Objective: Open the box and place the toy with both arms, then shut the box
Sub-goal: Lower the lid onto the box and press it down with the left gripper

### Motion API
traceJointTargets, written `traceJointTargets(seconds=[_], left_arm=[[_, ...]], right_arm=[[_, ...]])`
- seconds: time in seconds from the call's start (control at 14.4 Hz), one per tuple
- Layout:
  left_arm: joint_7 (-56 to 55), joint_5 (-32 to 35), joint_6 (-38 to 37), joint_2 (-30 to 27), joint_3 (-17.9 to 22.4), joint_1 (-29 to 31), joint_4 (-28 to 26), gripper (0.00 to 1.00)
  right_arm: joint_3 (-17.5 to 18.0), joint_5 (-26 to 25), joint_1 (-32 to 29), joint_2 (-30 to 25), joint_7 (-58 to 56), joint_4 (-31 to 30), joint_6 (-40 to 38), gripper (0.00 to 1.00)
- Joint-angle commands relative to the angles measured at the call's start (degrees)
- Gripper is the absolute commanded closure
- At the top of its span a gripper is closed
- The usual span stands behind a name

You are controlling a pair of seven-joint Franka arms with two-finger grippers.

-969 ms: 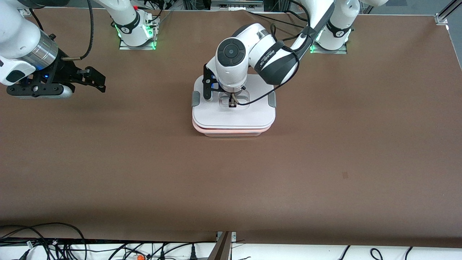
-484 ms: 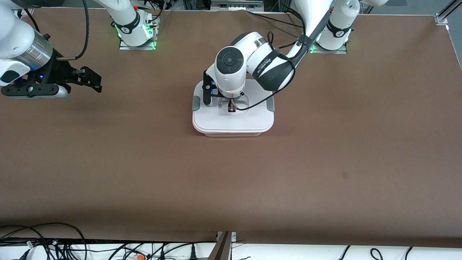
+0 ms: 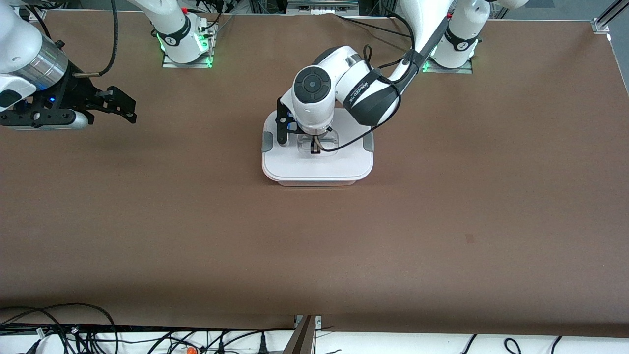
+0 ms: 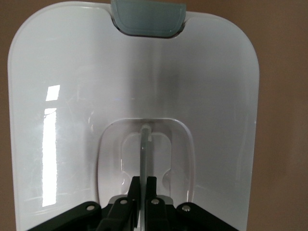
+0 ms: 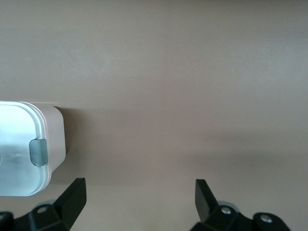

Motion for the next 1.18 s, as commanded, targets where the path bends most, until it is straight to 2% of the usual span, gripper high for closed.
traceJointTargets(seconds=[0.0,1.11], left_arm=[[-1.1,0.7,0.9,1.7,0.5,-0.6,1.2,1.0],[-2.6,0.6,1.9,2.6,0.7,-0.6,2.2,1.0]], right_arm=[[0.3,0.6,-0.6,-1.3,-0.7,-1.2,-0.4,0.0],[-0.1,0.6,-0.6,-1.3,-0.7,-1.2,-0.4,0.0]])
